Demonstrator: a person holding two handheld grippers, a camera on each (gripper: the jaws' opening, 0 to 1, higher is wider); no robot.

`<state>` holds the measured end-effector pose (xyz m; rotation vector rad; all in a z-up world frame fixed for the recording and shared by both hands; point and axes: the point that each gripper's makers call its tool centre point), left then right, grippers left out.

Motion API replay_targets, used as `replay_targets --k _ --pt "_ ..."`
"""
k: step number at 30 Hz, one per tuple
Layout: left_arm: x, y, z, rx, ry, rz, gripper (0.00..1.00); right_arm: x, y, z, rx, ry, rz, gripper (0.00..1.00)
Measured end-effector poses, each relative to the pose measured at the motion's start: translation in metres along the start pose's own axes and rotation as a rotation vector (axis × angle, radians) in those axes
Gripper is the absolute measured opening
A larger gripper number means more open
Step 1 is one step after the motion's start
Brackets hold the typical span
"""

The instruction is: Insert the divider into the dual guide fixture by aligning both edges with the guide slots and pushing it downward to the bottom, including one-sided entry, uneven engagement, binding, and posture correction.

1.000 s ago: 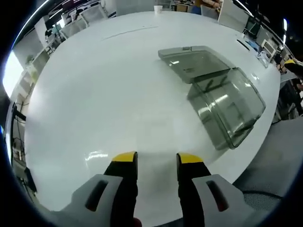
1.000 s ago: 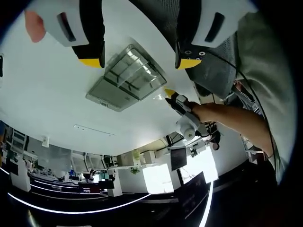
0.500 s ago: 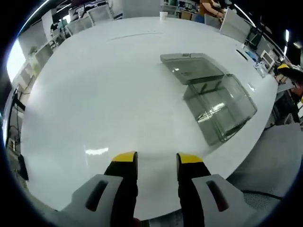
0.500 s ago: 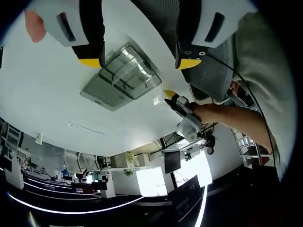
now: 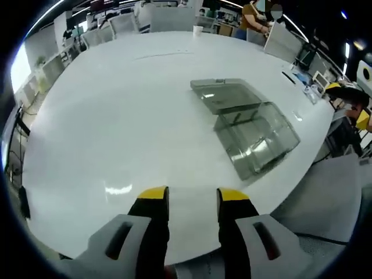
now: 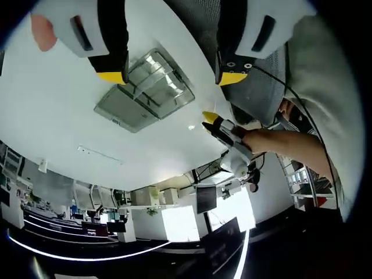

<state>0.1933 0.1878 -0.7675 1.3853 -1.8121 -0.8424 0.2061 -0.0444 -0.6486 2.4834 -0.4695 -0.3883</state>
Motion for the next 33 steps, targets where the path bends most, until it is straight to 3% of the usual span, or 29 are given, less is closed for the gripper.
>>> replay_targets --k 9,14,25,33 --pt "0.014 0.024 -0.013 0.070 -0.002 0.052 0.29 -0.008 -0.004 -0.007 0.015 0.008 -0.032 0.58" --pt "0.032 0.039 -0.023 0.120 -0.006 0.112 0.29 -0.011 -0.004 -0.013 0.029 0.006 -0.052 0.58" --pt "0.090 0.077 -0.056 0.245 -0.071 0.302 0.29 -0.025 -0.003 -0.029 0.070 -0.008 -0.149 0.57" --pt "0.125 0.095 -0.068 0.283 -0.108 0.429 0.29 -0.037 0.005 -0.041 0.092 -0.005 -0.224 0.56"
Point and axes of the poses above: the point that each gripper's makers call its tool centre point, and the gripper's own axes: y roughly backward along the fingers, x roughly to its right, z roughly out of its underside, and after that the axes turned 2 degrees about -x, right-handed
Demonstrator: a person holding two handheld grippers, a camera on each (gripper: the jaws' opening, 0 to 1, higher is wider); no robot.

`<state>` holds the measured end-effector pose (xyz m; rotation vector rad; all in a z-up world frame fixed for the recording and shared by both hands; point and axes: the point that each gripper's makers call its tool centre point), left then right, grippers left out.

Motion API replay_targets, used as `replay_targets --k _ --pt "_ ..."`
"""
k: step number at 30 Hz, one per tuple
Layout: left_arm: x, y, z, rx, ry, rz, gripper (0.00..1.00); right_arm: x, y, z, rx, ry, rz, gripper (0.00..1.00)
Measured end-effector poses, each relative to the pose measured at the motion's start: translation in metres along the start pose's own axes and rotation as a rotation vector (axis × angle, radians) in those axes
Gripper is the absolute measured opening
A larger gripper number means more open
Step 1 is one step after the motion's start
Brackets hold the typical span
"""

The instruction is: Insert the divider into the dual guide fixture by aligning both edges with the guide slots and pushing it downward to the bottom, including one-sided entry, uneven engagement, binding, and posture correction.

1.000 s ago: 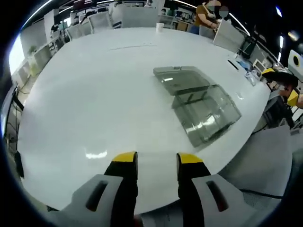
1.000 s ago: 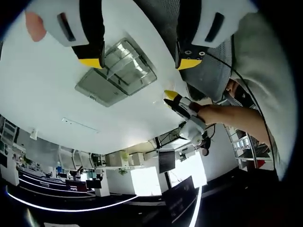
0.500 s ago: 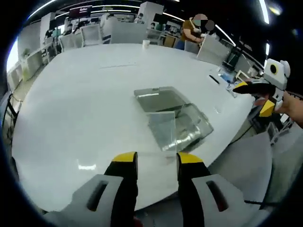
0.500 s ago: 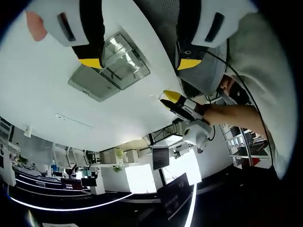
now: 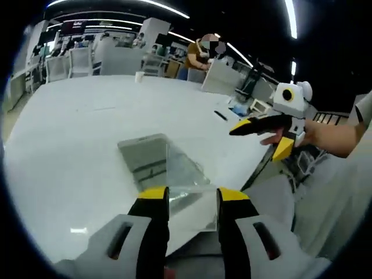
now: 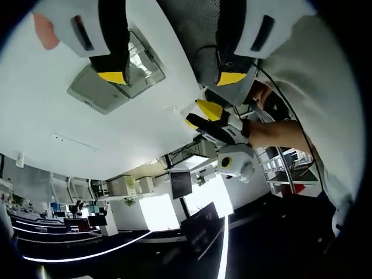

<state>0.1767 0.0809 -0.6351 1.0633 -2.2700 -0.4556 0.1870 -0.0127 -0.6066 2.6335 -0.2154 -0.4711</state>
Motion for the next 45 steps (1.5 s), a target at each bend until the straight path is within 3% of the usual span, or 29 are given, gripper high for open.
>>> replay_targets --k 11,21,25,37,45 --pt "0.022 -0.007 -0.008 0.037 -0.017 0.100 0.29 -0.015 -0.003 -0.007 0.016 -0.004 -0.089 0.55" --pt "0.043 -0.007 -0.016 0.102 0.012 0.232 0.29 -0.027 -0.007 -0.020 0.063 -0.019 -0.176 0.54" --pt "0.052 -0.008 -0.020 0.120 0.001 0.275 0.29 -0.030 -0.005 -0.030 0.102 -0.056 -0.209 0.55" --pt "0.079 -0.002 -0.033 0.171 0.002 0.407 0.29 -0.039 -0.001 -0.039 0.141 -0.111 -0.283 0.57" --pt "0.089 -0.001 -0.040 0.190 -0.010 0.449 0.29 -0.040 0.003 -0.049 0.187 -0.140 -0.306 0.58"
Point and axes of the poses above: the point that each gripper's makers call its tool centre point, and the gripper's own axes: y roughly backward along the fingers, x roughly to its right, z roughly out of its underside, and after that the axes turned 2 degrees about -x, right-handed
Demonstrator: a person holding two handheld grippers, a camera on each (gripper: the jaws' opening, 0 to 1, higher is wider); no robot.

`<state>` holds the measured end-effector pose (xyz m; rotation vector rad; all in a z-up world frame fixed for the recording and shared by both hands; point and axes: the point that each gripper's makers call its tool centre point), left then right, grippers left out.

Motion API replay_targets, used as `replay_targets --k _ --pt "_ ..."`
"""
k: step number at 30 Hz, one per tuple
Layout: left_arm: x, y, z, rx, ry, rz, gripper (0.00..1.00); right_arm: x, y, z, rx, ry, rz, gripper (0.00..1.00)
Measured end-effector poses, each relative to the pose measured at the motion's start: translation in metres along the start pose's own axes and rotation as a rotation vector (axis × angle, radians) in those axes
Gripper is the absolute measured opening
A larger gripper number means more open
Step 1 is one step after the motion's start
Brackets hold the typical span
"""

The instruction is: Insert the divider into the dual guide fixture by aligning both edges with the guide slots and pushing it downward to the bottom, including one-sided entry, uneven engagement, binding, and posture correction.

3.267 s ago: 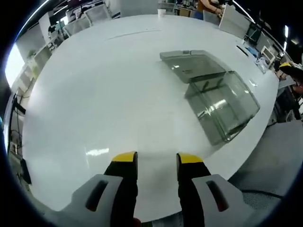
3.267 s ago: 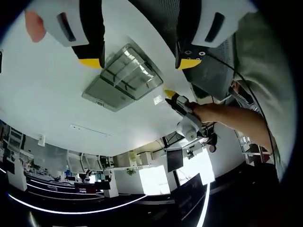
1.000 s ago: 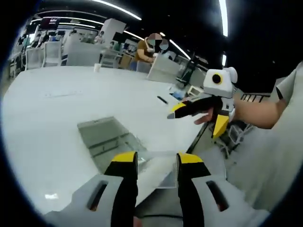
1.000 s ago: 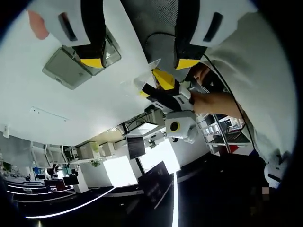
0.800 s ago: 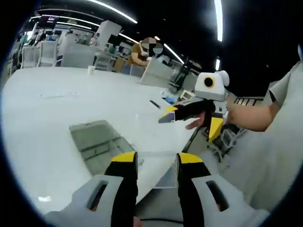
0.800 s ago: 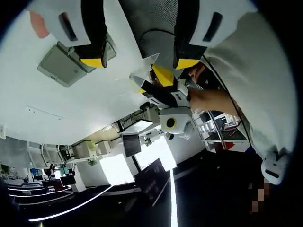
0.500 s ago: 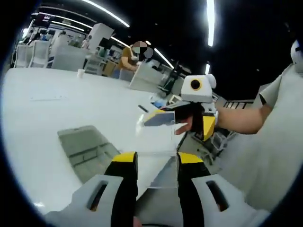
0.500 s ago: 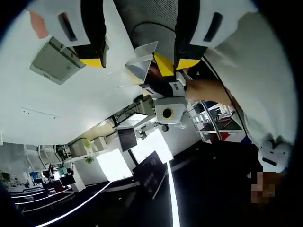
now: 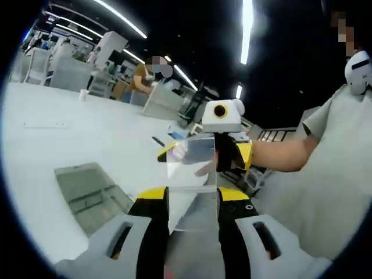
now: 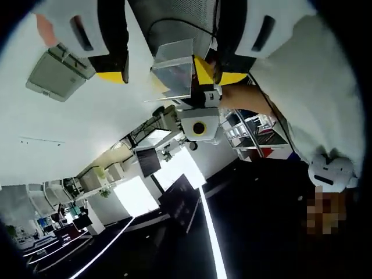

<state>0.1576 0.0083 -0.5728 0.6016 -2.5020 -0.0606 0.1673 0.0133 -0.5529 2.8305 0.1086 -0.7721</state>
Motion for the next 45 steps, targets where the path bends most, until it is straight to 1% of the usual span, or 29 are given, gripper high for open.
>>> replay_targets --k 8,10,13,18,24,28,33,36,43,45 --pt "0.009 -0.003 -0.005 0.015 -0.005 0.038 0.29 0.000 0.001 -0.003 0.015 -0.019 -0.009 0.58" --pt "0.011 -0.004 -0.006 0.018 -0.005 0.047 0.29 0.001 0.001 -0.004 0.027 -0.032 -0.016 0.57" --pt "0.014 -0.006 -0.006 0.014 -0.009 0.055 0.29 -0.001 0.000 -0.003 0.024 -0.041 -0.024 0.56" --pt "0.015 -0.006 -0.005 0.011 -0.008 0.059 0.29 -0.001 0.001 -0.004 0.030 -0.051 -0.023 0.53" --pt "0.016 -0.007 -0.004 0.003 -0.012 0.064 0.29 -0.004 -0.001 -0.002 0.028 -0.066 -0.040 0.51" --pt "0.017 -0.007 -0.004 0.003 -0.014 0.064 0.29 -0.005 -0.001 -0.002 0.031 -0.077 -0.049 0.46" --pt "0.017 -0.007 -0.003 -0.002 -0.015 0.063 0.29 -0.006 -0.001 -0.004 0.044 -0.079 -0.052 0.45" --pt "0.017 -0.007 -0.002 -0.004 -0.014 0.064 0.29 -0.006 -0.001 -0.003 0.039 -0.078 -0.054 0.43" --pt "0.015 -0.007 -0.001 0.001 -0.007 0.062 0.29 -0.011 -0.003 -0.004 0.040 -0.081 -0.077 0.34" --pt "0.015 -0.006 -0.001 0.001 -0.004 0.064 0.29 -0.012 -0.003 -0.004 0.045 -0.086 -0.082 0.34"
Point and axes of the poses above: the point that each gripper's makers call its tool centre point, and the gripper's own axes: y roughly backward along the fingers, x roughly to its right, z roughly out of its underside, and after that the axes turned 2 degrees about -x, right-handed
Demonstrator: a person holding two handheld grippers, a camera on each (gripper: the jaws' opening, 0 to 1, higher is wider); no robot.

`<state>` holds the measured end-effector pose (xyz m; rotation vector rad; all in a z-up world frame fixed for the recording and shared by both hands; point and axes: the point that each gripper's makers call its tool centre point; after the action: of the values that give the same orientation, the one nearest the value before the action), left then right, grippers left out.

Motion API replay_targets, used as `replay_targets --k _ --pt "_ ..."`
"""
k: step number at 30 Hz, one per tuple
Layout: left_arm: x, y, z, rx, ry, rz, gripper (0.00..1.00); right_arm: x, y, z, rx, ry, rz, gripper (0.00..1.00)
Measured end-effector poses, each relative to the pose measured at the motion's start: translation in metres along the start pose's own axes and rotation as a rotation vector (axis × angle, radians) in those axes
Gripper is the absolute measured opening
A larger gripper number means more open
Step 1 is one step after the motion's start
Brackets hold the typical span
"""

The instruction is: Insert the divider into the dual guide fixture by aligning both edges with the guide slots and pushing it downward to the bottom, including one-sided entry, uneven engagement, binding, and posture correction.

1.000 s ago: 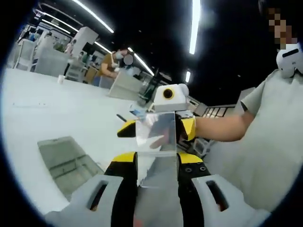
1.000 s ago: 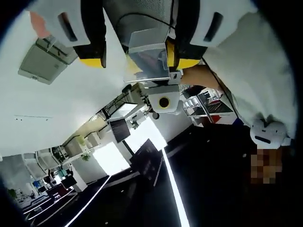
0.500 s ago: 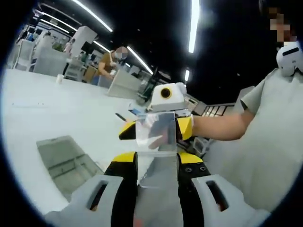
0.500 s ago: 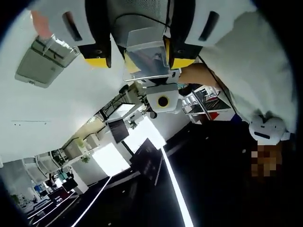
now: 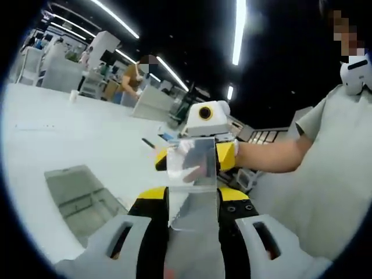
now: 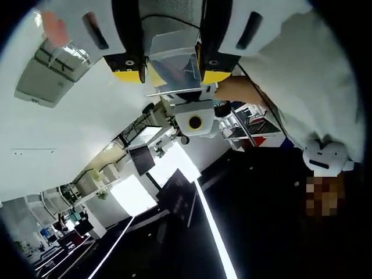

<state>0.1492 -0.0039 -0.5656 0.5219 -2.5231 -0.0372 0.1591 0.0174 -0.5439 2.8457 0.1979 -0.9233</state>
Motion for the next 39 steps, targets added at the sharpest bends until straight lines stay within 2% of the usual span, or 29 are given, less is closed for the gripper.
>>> replay_targets --k 12,19,39 --pt "0.001 0.000 0.003 -0.005 0.013 0.008 0.30 0.000 -0.003 -0.002 0.004 -0.005 -0.014 0.33" --pt "0.000 0.002 0.001 0.015 0.023 0.016 0.30 0.000 -0.006 -0.004 0.008 0.009 -0.013 0.33" --pt "-0.003 0.006 -0.001 0.048 0.028 0.015 0.30 0.001 -0.011 -0.007 0.000 0.032 0.027 0.32"
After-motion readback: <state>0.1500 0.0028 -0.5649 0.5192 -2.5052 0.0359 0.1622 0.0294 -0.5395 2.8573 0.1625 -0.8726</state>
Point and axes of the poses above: the point that each gripper's makers call its tool centre point, and the gripper's own axes: y roughly backward along the fingers, x roughly to its right, z roughly out of its underside, and after that the axes turned 2 degrees about -x, right-handed
